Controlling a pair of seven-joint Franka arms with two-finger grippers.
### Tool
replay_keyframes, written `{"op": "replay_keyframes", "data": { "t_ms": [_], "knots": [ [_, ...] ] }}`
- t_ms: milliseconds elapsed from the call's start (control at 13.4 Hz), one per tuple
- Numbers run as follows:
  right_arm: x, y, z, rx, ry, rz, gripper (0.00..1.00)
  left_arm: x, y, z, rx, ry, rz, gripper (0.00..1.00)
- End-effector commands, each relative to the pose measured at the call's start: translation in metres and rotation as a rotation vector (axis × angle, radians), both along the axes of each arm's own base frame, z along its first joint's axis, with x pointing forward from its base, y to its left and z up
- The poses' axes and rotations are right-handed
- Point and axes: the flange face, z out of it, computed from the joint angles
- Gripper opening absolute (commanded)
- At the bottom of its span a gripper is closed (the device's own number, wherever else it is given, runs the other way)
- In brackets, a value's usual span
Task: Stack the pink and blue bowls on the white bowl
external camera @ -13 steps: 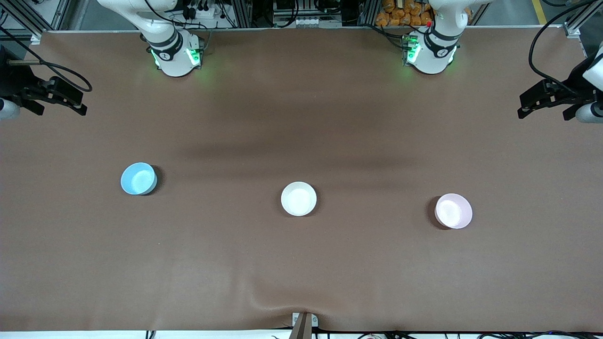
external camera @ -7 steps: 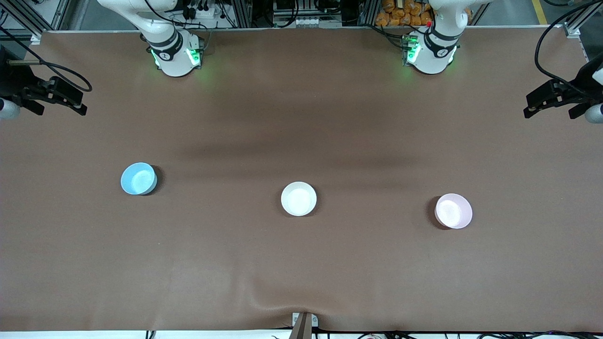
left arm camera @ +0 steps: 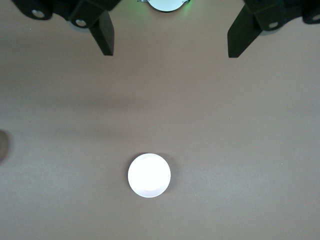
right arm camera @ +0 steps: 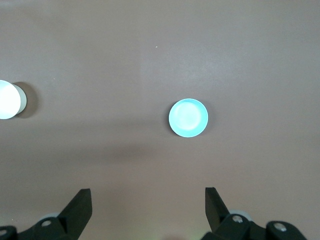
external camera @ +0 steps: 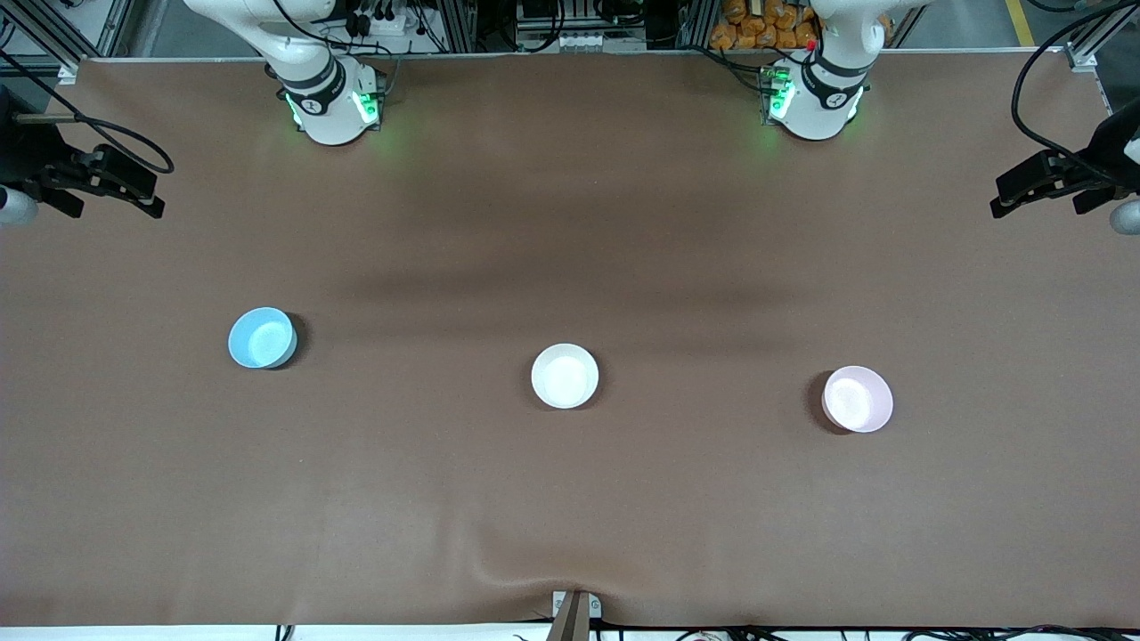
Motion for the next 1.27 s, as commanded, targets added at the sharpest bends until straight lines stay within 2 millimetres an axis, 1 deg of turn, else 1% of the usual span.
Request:
{"op": "replay_keyframes", "data": {
  "t_ms": [0,449,599,749,824,974,1198],
  "knots": [
    [0.001,-0.004,0.003,0.020,0.005,-0.001,1.00,-0.002,0.001,0.001,-0.005,0.010,0.017,1.00],
    [0.001,-0.003,0.003,0.021,0.007,-0.001,1.00,0.009,0.001,-0.004,-0.007,-0.018,0.025,1.00],
    [0.001,-0.004,0.003,0.021,0.007,-0.002,1.00,0.010,-0.002,-0.006,-0.005,-0.021,0.072,1.00],
    [0.001,-0.003,0.002,0.021,0.007,-0.001,1.00,0.016,-0.004,-0.016,-0.008,-0.002,0.074,1.00],
    [0.001,-0.003,0.002,0.021,0.007,-0.001,1.00,0.022,-0.002,-0.026,-0.012,0.010,0.076,1.00],
    [0.001,-0.004,0.002,0.021,0.008,-0.001,1.00,0.026,-0.002,-0.037,-0.021,0.013,0.077,1.00],
    [0.001,-0.005,0.002,0.023,0.008,-0.004,1.00,0.032,-0.002,-0.073,-0.023,0.006,0.079,1.00]
  ]
}}
